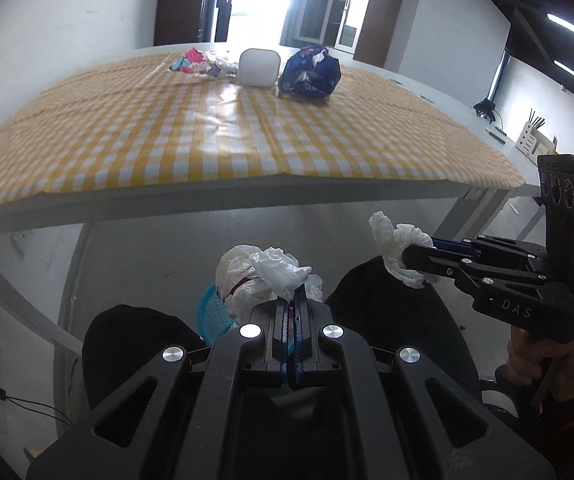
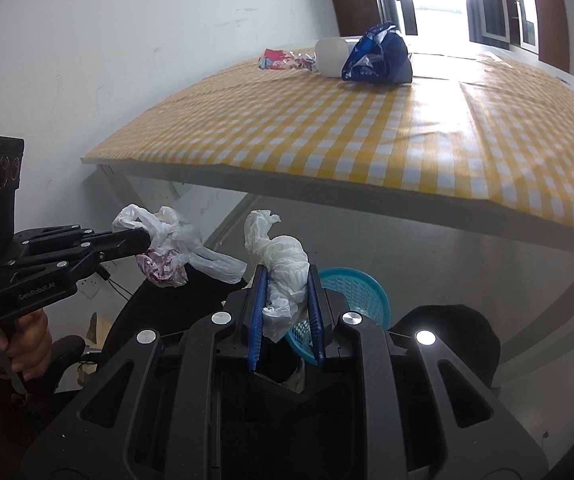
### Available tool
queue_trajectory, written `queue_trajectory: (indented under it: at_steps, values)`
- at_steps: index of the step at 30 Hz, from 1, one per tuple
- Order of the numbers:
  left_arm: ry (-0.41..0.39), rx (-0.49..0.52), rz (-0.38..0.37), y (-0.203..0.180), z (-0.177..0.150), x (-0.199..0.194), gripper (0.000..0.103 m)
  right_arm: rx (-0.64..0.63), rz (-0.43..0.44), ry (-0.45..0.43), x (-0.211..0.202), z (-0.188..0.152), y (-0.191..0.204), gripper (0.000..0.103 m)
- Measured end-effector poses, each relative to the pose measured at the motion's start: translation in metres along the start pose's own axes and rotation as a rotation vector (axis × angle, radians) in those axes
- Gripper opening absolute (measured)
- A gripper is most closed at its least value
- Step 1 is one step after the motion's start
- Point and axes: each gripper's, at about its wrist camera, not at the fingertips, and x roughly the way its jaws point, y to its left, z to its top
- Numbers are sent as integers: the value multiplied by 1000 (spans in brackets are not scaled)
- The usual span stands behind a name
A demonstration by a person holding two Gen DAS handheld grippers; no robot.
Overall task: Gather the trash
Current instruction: 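Carry the white bag with the left gripper while the right gripper carries the napkin to the basket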
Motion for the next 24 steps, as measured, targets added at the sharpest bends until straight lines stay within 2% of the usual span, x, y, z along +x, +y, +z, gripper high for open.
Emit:
queue_trajectory:
  at_steps: [13,24]
  values:
    - [118,-67,-7,26,-24,62,1,17,-24,145,60,-27,-9,18]
    - [218,-149,9,58,-42,135,1,36,-55,305,129,-37,-31,19]
